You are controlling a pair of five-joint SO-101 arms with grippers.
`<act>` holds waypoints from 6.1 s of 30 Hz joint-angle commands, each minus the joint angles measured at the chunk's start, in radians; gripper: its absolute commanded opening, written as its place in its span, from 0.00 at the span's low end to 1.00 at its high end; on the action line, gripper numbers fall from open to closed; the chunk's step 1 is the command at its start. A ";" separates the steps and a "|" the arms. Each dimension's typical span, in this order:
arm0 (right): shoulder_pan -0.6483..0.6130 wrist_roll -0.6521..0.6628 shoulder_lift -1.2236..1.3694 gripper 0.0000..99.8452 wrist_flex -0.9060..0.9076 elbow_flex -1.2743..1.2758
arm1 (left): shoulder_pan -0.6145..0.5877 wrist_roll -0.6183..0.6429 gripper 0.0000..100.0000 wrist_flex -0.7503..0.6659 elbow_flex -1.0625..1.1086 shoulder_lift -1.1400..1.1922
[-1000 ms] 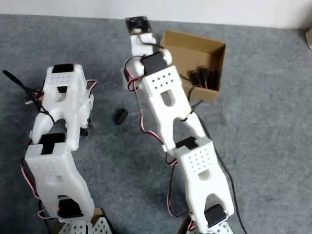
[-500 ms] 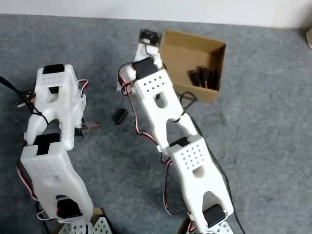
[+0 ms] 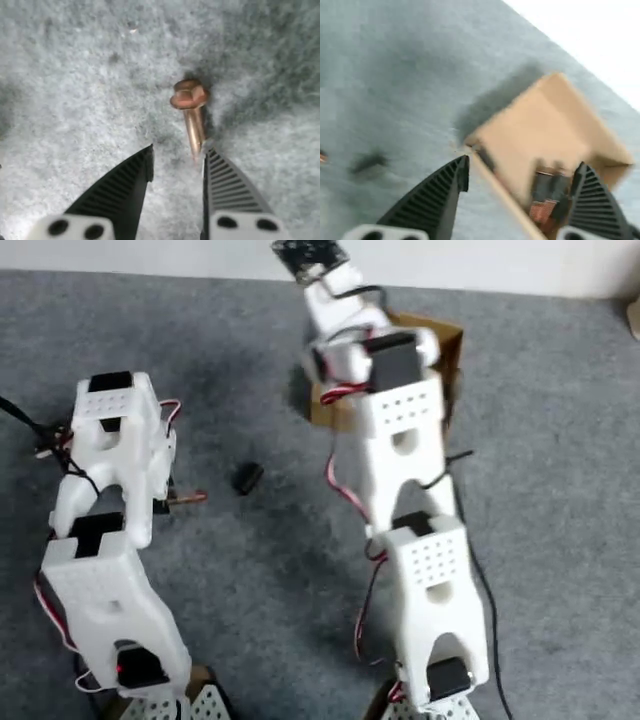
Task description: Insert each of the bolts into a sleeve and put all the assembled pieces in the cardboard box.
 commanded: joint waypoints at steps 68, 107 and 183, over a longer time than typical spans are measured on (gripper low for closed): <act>0.251 -0.077 -2.474 0.30 -0.714 3.183 | 0.292 -1.048 0.16 -0.224 0.027 -0.007; 0.246 -0.077 -2.474 0.30 -0.771 3.260 | 0.312 -1.092 0.16 -0.003 -0.343 0.024; -0.295 -0.041 -1.224 0.30 -0.855 2.135 | 0.076 -1.005 0.15 -0.204 0.576 -0.871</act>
